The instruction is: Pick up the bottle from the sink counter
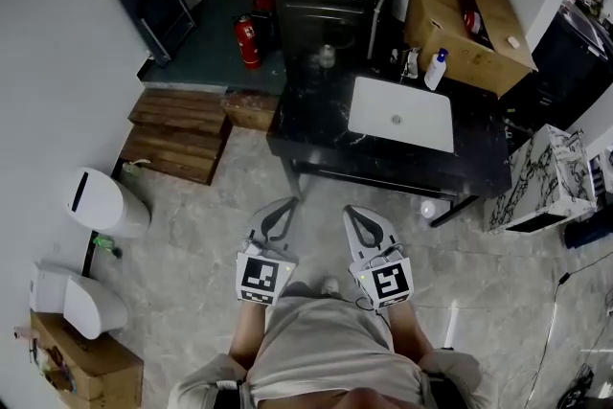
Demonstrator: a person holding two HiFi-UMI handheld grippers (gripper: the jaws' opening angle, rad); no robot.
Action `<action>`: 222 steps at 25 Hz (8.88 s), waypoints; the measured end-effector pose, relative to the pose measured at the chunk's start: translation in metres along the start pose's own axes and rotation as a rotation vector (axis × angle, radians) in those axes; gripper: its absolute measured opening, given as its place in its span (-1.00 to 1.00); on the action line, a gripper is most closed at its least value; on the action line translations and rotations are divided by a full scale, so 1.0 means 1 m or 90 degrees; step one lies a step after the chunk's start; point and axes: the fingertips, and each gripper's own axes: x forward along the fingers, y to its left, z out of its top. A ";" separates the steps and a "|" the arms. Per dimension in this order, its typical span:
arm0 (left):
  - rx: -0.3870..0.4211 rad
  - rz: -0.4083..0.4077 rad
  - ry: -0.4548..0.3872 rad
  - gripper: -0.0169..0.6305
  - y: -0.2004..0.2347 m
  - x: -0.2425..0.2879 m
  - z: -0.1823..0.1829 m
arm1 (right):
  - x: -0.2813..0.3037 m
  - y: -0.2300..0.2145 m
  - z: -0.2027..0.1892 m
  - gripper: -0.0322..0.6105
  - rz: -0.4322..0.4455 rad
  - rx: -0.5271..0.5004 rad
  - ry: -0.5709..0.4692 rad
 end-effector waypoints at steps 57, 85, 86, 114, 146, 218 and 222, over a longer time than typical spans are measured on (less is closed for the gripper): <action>-0.040 -0.154 -0.004 -0.93 0.145 0.174 -0.023 | 0.213 -0.062 -0.014 -0.91 -0.098 -0.009 0.086; -0.032 -0.122 0.013 -0.93 0.135 0.307 -0.004 | 0.278 -0.184 -0.027 -0.91 -0.033 0.014 0.052; -0.032 -0.121 0.014 -0.93 0.133 0.311 -0.003 | 0.277 -0.189 -0.026 -0.91 -0.031 0.015 0.051; -0.067 -0.122 0.057 -0.93 0.186 0.389 -0.032 | 0.346 -0.242 -0.064 -0.91 -0.044 0.046 0.110; -0.087 -0.213 0.092 -0.93 0.240 0.496 -0.109 | 0.427 -0.300 -0.138 -0.91 -0.147 0.102 0.176; -0.069 -0.203 0.237 -0.03 0.253 0.626 -0.234 | 0.491 -0.331 -0.253 -0.91 -0.079 0.170 0.248; -0.062 -0.212 0.243 0.02 0.251 0.635 -0.238 | 0.492 -0.333 -0.254 -0.91 -0.082 0.171 0.248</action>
